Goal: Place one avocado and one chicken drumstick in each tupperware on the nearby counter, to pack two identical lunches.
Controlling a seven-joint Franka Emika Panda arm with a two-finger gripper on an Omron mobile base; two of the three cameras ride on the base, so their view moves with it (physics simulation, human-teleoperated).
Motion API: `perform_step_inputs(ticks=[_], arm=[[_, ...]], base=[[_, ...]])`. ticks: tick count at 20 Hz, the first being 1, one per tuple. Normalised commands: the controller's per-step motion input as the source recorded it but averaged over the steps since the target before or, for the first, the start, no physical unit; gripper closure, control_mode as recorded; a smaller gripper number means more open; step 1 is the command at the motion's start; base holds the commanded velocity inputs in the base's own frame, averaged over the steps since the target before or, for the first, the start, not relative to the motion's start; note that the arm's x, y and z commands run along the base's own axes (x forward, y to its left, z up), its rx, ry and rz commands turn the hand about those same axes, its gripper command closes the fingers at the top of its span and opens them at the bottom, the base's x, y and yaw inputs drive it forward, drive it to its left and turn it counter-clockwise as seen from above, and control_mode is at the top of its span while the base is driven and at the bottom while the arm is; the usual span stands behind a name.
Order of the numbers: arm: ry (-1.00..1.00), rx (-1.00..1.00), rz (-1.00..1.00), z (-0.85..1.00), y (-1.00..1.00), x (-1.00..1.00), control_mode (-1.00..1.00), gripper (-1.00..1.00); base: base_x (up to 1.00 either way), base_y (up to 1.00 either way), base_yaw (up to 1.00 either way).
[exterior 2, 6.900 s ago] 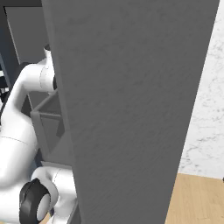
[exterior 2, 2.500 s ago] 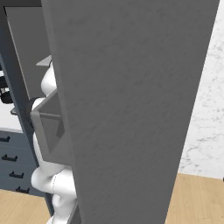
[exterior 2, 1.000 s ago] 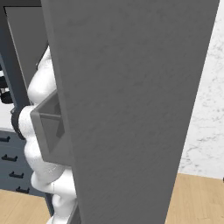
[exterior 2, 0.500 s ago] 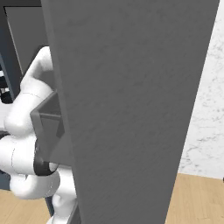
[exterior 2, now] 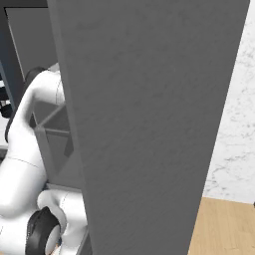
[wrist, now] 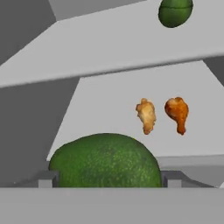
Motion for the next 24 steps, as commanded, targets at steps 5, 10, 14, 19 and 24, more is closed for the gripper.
perform_step_inputs(ticks=[5, 10, 14, 19, 24], arm=[[0.04, -0.24, 0.26, -0.49, 0.01, -0.9, -1.0, 1.0], [0.18, -0.25, 0.01, -0.51, 0.05, -0.47, -1.0, 1.0], [0.1, -0.09, -0.12, -0.47, 0.0, -0.36, -1.0, 1.0], [0.0, 0.0, -0.13, -0.45, 0.0, -0.38, -1.0, 1.0], [0.0, 0.0, -0.21, -0.38, 0.0, -0.33, -1.0, 1.0]], base=[[0.0, 0.0, 0.0], [0.0, 0.0, 0.0], [0.0, 0.0, 0.0], [0.0, 0.0, 0.0], [0.0, 0.0, 0.0]])
